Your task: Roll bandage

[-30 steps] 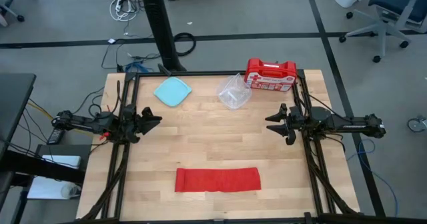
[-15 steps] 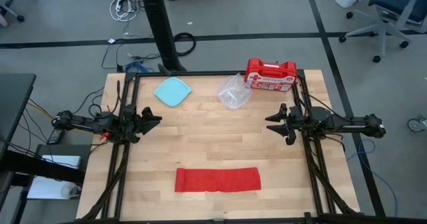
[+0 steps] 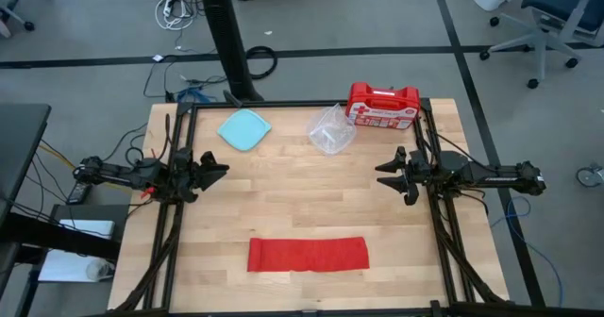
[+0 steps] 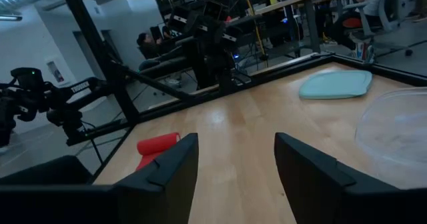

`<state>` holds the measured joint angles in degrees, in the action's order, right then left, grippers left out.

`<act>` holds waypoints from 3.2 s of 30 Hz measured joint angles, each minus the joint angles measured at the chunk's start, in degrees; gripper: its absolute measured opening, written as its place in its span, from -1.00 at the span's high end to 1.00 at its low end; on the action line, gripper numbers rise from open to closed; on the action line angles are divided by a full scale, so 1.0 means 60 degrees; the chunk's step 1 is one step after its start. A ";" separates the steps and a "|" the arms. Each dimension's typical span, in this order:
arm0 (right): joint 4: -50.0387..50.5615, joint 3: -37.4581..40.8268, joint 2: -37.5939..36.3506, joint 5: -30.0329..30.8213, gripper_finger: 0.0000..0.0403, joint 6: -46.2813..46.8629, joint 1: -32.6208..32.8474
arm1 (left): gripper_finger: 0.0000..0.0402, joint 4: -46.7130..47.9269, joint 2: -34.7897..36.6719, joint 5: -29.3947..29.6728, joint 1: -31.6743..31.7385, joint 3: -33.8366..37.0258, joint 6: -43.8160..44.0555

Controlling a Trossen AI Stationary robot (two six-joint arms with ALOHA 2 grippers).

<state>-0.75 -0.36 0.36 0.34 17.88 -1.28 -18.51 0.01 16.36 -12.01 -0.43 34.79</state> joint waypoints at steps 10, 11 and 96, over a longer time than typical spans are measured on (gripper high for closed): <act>0.0000 -0.0003 -0.0001 0.0000 0.02 -0.0003 0.0001 | 0.37 0.0001 0.0000 0.0001 0.0001 0.0002 0.0000; 0.0000 0.0000 -0.0001 0.0000 0.02 -0.0003 -0.0003 | 0.37 0.0001 0.0000 0.0000 0.0002 0.0002 0.0000; -0.0003 -0.0001 -0.0001 -0.0004 0.02 0.0001 0.0000 | 0.37 0.0070 0.0000 0.0160 0.0000 0.0004 -0.0531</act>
<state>-0.77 -0.37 0.35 0.32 17.89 -1.29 -18.09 0.01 17.32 -12.01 -0.41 31.60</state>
